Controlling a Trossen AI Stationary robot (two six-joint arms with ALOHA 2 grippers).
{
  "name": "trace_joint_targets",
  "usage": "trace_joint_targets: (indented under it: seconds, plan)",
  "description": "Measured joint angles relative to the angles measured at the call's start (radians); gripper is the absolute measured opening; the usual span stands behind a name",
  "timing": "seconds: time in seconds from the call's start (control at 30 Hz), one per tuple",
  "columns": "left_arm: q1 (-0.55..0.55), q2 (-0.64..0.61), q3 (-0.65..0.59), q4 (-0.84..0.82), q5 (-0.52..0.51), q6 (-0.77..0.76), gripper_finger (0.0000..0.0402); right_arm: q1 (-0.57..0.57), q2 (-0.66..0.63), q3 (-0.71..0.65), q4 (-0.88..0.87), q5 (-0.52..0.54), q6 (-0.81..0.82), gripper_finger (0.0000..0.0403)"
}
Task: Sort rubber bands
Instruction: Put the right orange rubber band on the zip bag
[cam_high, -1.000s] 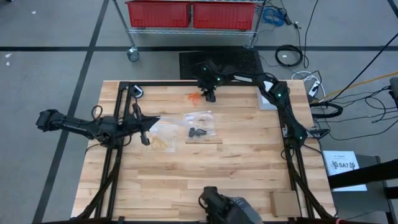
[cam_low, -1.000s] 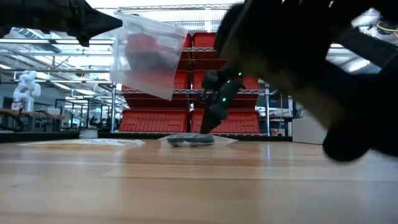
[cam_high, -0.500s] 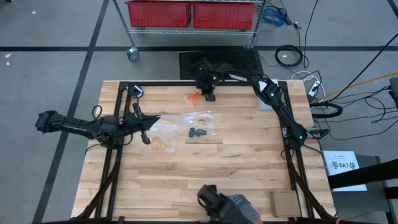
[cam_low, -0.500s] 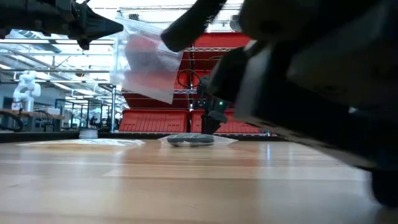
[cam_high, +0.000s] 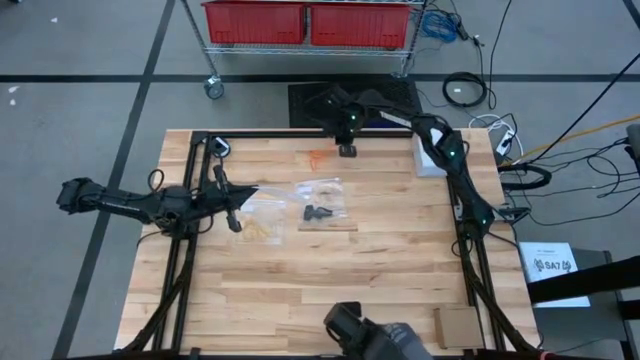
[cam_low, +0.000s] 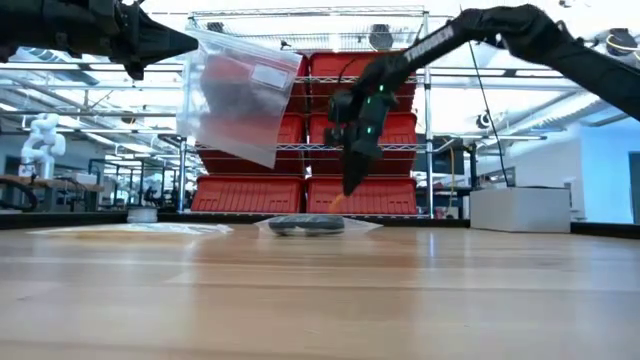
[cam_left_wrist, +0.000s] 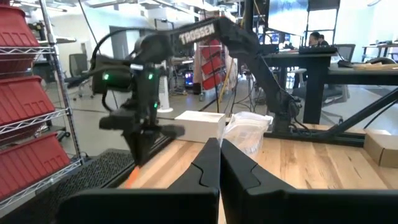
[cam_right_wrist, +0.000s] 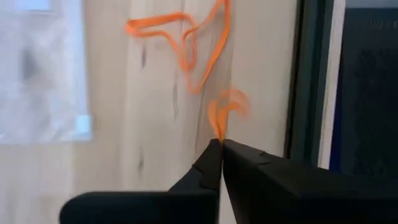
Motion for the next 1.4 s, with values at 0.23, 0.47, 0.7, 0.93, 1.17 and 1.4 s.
trace_joint_targets:
  seconds: [0.23, 0.47, 0.7, 0.93, 1.17, 1.4]
  plan:
    - [0.021, 0.003, 0.000, -0.025, 0.000, -0.002, 0.0000, 0.034, -0.145, -0.001, -0.090, 0.009, 0.068, 0.0000]
    - [0.066, 0.052, 0.000, -0.025, 0.010, -0.027, 0.0000, 0.138, -0.294, 0.000, -0.114, 0.004, 0.167, 0.0000]
    - [0.112, 0.116, 0.020, -0.021, 0.053, -0.080, 0.0000, 0.333, -0.368, 0.000, -0.097, 0.079, 0.255, 0.0000]
    - [0.117, 0.187, 0.042, -0.015, 0.056, -0.090, 0.0000, 0.501, -0.365, -0.001, -0.003, 0.237, 0.329, 0.0000]
    - [0.117, 0.246, 0.068, -0.012, 0.052, -0.091, 0.0000, 0.556, -0.365, -0.001, 0.012, 0.287, 0.403, 0.0000]
    - [0.150, 0.291, 0.072, -0.010, 0.019, -0.106, 0.0000, 0.595, -0.365, -0.001, 0.022, 0.283, 0.437, 0.0000]
